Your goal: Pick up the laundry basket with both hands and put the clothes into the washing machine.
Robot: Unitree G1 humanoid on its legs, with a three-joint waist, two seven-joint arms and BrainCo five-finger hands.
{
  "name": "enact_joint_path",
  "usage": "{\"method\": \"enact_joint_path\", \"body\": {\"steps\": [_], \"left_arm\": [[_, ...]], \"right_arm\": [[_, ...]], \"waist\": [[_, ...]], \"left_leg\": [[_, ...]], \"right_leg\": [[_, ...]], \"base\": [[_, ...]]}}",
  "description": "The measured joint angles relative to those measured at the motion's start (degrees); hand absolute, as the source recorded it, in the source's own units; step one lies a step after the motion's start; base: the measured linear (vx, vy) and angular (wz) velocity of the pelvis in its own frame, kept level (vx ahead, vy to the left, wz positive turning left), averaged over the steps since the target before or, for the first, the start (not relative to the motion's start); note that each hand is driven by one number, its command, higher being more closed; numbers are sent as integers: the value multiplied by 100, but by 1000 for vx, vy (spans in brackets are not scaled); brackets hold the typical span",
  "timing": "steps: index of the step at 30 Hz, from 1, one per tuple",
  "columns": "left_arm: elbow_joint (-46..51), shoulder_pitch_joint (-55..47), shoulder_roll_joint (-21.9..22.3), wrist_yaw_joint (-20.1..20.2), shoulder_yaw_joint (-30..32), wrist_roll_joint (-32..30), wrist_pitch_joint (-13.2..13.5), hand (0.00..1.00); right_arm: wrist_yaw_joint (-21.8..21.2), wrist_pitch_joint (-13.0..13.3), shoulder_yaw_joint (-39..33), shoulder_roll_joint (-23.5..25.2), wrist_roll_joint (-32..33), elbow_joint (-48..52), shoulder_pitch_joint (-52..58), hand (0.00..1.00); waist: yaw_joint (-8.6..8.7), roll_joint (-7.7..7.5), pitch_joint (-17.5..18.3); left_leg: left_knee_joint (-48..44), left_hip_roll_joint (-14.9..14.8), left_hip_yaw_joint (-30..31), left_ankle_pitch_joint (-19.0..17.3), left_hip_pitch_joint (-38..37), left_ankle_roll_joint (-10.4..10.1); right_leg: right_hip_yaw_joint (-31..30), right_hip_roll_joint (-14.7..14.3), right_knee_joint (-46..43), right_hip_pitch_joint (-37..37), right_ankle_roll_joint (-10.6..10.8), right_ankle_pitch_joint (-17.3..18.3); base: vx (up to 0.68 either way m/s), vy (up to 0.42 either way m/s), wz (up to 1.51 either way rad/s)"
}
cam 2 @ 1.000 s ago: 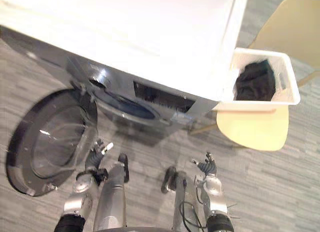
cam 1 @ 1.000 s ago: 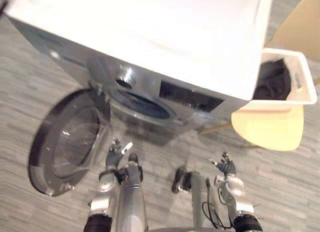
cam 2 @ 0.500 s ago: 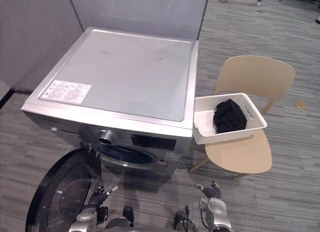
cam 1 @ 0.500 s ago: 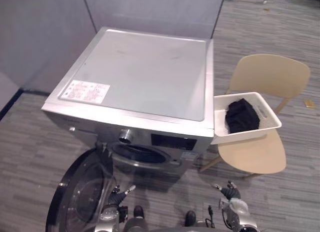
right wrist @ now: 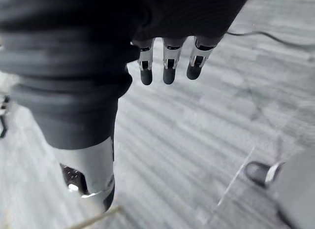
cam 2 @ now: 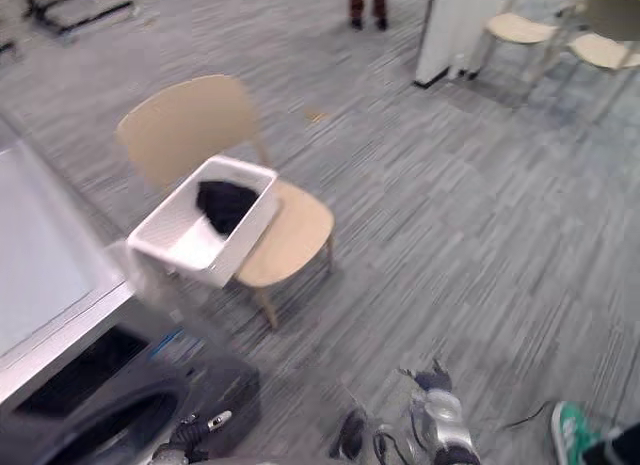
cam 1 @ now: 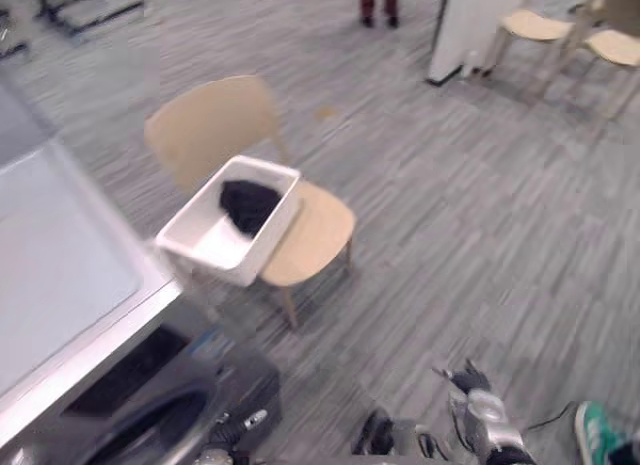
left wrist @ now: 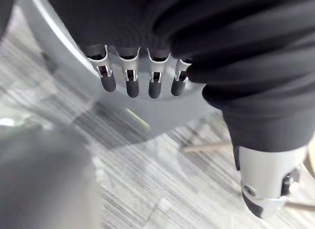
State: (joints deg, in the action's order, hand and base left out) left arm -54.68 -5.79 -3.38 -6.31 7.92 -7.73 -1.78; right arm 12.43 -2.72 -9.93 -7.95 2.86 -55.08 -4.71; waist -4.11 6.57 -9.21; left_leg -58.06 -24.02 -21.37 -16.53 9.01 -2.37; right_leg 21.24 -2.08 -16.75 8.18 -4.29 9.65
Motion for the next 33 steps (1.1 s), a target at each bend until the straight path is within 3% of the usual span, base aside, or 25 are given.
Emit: {"method": "enact_joint_path", "body": {"steps": [3,5,6,7,8,9,10,11,12,13,14,15,18,19,20,21,22,23,24,25,26,28,29,31,33], "left_arm": [[132,-37,45,-22,-108,91,-5,0],[143,38,63,-23,-106,106,-7,0],[179,51,71,-21,-104,107,-9,0],[228,82,57,-17,-104,114,-13,0],[326,65,23,-14,-102,124,-18,0],[393,86,9,-15,-101,142,-12,0],[460,90,13,-12,-61,149,-6,0],[438,90,37,-12,-17,196,-16,0],[380,78,6,-10,8,250,-17,0],[351,76,-28,-10,-1,258,-19,0],[348,65,-73,-11,-56,275,-27,0],[357,92,-129,-9,-137,317,-21,0],[347,193,-51,-22,-116,375,-24,0],[348,373,62,-39,-7,430,-24,0],[345,450,121,-38,40,435,-26,0],[346,537,186,-38,70,434,-23,0],[343,700,291,-36,62,430,-23,0],[356,755,315,-34,64,430,-16,0],[316,896,486,-28,70,431,-10,0],[342,891,607,-9,78,433,-11,0],[357,849,697,4,59,452,60,0],[361,823,704,-20,120,488,83,0],[362,824,705,-30,177,491,94,0],[360,794,707,-33,174,491,91,0],[358,720,707,-31,150,488,88,0]], "right_arm": [[11,3,0,69,5,-19,6,0],[10,9,5,76,5,-20,-50,0],[10,10,22,66,3,-20,-85,0],[11,8,58,85,3,-26,-108,0],[15,6,130,91,3,-22,-136,0],[14,4,156,78,-4,-26,-182,0],[10,4,180,71,-9,-39,-241,0],[9,6,183,55,-16,-78,-321,0],[-18,1,172,43,-47,-197,-391,0],[-28,-4,192,76,-80,-214,-417,0],[-36,-4,198,118,-127,-226,-410,0],[-38,-5,186,70,-146,-241,-353,0],[-38,3,160,-2,-197,-181,-234,0],[-60,9,156,3,-200,43,-89,0],[-77,14,148,5,-197,154,-38,0],[-97,17,132,3,-191,265,20,0],[-125,23,68,-3,-175,389,99,0],[-123,19,22,7,-157,432,203,0],[-143,-2,-2,-18,-120,431,319,0],[-140,-14,-52,-64,-117,437,310,0],[-135,-10,-126,-76,-119,498,275,0],[-136,17,-128,-110,-121,698,260,0],[-134,26,-143,-127,-121,790,238,0],[-132,64,-196,-113,-118,954,230,0],[-134,146,-342,-85,-76,976,189,0]], "waist": [[-1,-40,-47],[-30,-21,-52],[-38,-12,-60],[-176,-111,-101],[-297,-223,-60],[-302,-264,-70],[-315,-348,-119],[-356,-332,-126],[-367,-380,-166],[-365,-436,-199],[-302,-520,-235],[-226,-540,-239],[-178,-522,-245],[-154,-510,-252],[-145,-498,-259],[-119,-468,-275],[-44,-416,-296],[13,-440,-296],[-4,-372,-390],[-18,-207,-365],[-63,-150,-307],[-115,-179,-310],[-149,-174,-296],[-119,-253,-324],[-104,-252,-255]], "left_leg": [[1292,1161,775,-79,586,-76],[2540,1612,918,56,826,-199],[3148,1767,899,282,939,-111],[3522,1902,786,840,927,140],[3602,2023,650,973,877,449],[3510,2070,660,908,915,549],[3330,2121,709,731,987,790],[3263,2119,707,537,853,824],[3336,2171,722,524,581,807],[3370,2225,774,521,432,810],[3523,2393,1110,472,69,883],[3703,2521,1584,433,-271,935],[3789,2579,2360,433,-638,934],[3700,2600,3062,431,-644,930],[3639,2604,3293,425,-609,920],[3524,2613,3544,400,-540,874],[3232,2641,4068,282,-401,654],[2986,2724,4404,146,-314,338],[2748,2722,4702,-181,-332,-162],[2697,2592,4796,-198,-243,-235],[2831,2455,4808,-4,-146,-513],[3171,2287,4748,344,-100,-618],[3361,2156,4414,586,-38,-665],[3462,1798,3084,739,137,-516],[3708,1381,1244,929,154,-132]], "right_leg": [[-453,-115,682,-657,96,-182],[-580,-161,1017,-922,150,-189],[-603,-188,1182,-1058,216,-159],[-715,-165,1404,-1261,311,-112],[-748,-68,1516,-1347,363,-91],[-725,-18,1464,-1342,446,-31],[-678,41,1268,-1299,603,127],[-614,167,576,-1119,883,358],[-584,392,-860,-675,1115,474],[-565,528,-1726,-410,1296,336],[-546,823,-3233,106,1335,62],[-450,1002,-3967,362,1035,273],[-442,1003,-3562,669,643,539],[-1154,717,-2655,1028,616,657],[-1655,525,-2363,1171,635,647],[-2225,326,-2056,1279,690,613],[-3357,30,-1353,1283,968,425],[-3936,91,-640,1084,1238,124],[-3697,294,-257,841,1260,-495],[-3401,263,-298,768,1198,-520],[-2954,316,-435,742,1035,-404],[-2283,445,-503,598,884,-297],[-1878,551,-481,444,807,-248],[-1230,735,-329,124,723,-199],[-539,880,-175,-146,659,-146]], "base": [[365,-32,-90],[266,24,-34],[430,78,-27],[501,95,-18],[469,91,-5],[492,96,23],[483,113,36],[598,159,32],[508,139,30],[519,131,65],[522,52,129],[533,17,152],[587,-122,171],[434,-196,187],[423,-233,194],[324,-264,185],[323,-295,237],[423,-443,298],[365,-478,240],[361,-537,225],[236,-493,189],[132,-386,188],[68,-295,209],[38,-214,206],[-6,-68,170]]}}
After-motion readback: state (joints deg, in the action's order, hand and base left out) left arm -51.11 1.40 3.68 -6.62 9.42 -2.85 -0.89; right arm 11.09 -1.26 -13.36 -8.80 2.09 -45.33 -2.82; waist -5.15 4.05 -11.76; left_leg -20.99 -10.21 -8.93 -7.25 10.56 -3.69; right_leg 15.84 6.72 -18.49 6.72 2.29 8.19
